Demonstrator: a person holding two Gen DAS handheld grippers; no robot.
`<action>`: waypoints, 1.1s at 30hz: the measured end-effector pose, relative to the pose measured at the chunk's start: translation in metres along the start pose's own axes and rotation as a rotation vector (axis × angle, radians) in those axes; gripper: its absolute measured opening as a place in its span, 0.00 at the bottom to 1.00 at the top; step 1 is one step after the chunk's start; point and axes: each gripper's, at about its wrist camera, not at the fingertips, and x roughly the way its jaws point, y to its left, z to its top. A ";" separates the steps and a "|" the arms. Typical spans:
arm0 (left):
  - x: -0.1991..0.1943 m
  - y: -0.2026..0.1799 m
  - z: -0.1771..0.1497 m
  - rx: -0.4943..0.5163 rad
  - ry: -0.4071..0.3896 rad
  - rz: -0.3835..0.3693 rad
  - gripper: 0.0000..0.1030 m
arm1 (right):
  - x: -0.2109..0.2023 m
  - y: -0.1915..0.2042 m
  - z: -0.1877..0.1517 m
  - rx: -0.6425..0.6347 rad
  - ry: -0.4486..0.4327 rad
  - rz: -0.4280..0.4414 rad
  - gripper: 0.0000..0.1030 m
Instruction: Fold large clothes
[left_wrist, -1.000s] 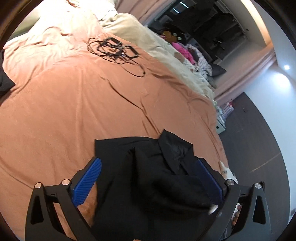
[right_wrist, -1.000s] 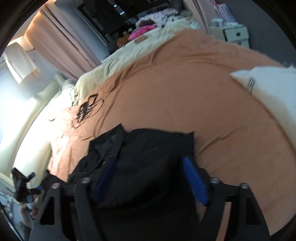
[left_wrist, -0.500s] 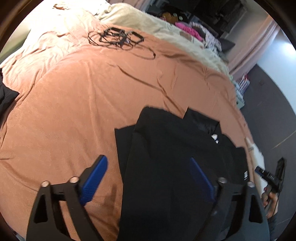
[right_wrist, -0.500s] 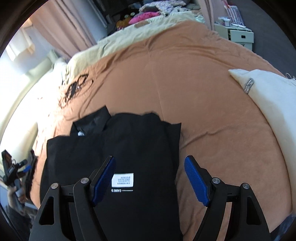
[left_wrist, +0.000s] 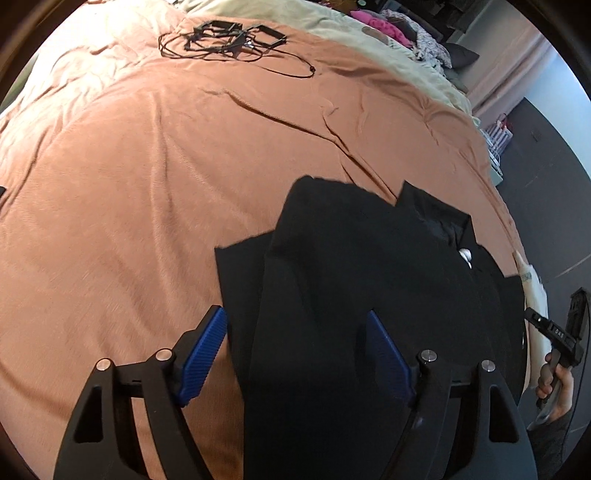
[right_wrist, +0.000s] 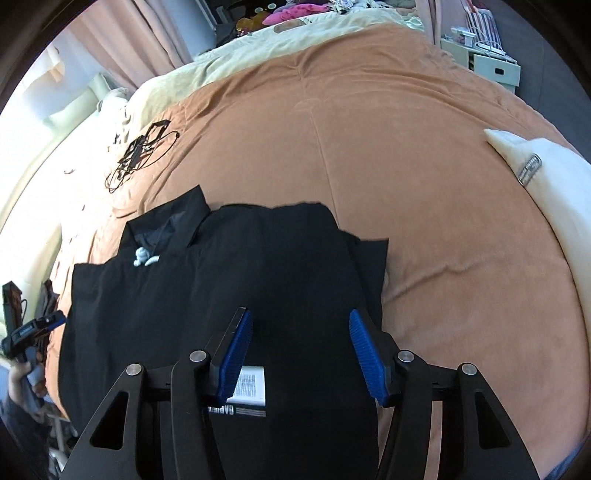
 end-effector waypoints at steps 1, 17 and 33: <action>0.004 0.001 0.004 -0.002 0.003 -0.004 0.76 | 0.003 0.000 0.004 -0.002 0.002 -0.002 0.55; 0.048 -0.009 0.047 0.022 0.020 -0.069 0.29 | 0.059 -0.003 0.057 0.010 0.074 -0.053 0.27; -0.049 -0.038 0.067 0.098 -0.228 -0.100 0.07 | -0.033 0.039 0.080 -0.064 -0.183 -0.004 0.08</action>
